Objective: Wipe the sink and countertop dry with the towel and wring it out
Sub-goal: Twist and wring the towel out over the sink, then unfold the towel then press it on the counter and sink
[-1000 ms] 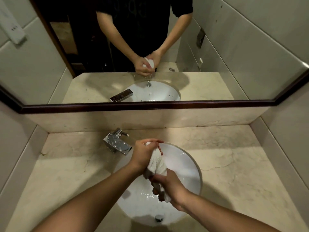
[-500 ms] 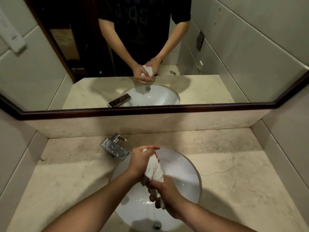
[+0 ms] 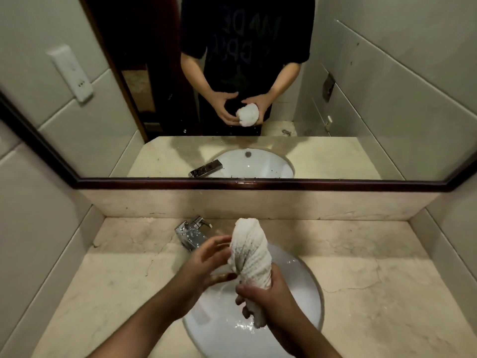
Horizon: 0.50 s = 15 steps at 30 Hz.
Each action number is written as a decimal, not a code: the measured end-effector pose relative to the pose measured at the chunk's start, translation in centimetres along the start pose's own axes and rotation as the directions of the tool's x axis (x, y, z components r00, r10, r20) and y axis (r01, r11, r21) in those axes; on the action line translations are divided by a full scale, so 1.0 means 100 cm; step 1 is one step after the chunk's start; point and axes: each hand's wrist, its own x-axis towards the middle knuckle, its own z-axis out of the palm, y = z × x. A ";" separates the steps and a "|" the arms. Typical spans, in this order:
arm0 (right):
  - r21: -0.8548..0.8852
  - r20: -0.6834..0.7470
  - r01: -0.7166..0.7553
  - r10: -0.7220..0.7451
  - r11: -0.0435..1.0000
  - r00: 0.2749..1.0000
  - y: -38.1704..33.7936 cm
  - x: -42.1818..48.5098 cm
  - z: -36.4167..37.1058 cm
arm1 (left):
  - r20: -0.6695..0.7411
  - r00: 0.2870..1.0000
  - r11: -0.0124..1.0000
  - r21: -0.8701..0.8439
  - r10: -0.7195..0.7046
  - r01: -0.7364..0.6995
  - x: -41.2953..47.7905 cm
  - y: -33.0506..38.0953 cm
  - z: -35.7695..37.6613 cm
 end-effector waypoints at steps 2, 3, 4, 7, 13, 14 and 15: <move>0.065 0.086 0.016 -0.022 0.998 0.996 -0.001 -0.005 0.011 | -0.055 0.995 0.992 0.107 0.080 -0.074 -0.018 0.005 -0.008; 0.098 0.131 0.014 -0.026 0.995 0.991 0.000 -0.009 0.018 | -0.095 0.988 0.986 0.132 0.117 -0.104 -0.025 0.007 -0.012; 0.128 0.169 0.008 -0.030 0.992 0.985 0.001 -0.013 0.026 | -0.146 0.978 0.982 0.136 0.150 -0.130 -0.031 0.011 -0.017; 0.225 0.229 -0.033 -0.020 0.974 0.973 0.003 -0.026 0.049 | -0.275 0.930 0.965 0.164 0.245 -0.206 -0.049 0.020 -0.037; 0.274 0.198 -0.134 0.080 0.952 0.977 0.000 -0.038 0.093 | -0.366 0.866 0.939 0.103 0.341 -0.327 -0.084 0.067 -0.086; 0.247 0.118 -0.115 0.088 0.962 0.989 0.004 -0.037 0.100 | -0.352 0.852 0.922 0.144 0.387 -0.359 -0.088 0.079 -0.096; 0.185 0.018 -0.081 0.079 0.979 0.997 0.008 -0.034 0.104 | -0.321 0.843 0.902 0.186 0.431 -0.390 -0.090 0.090 -0.104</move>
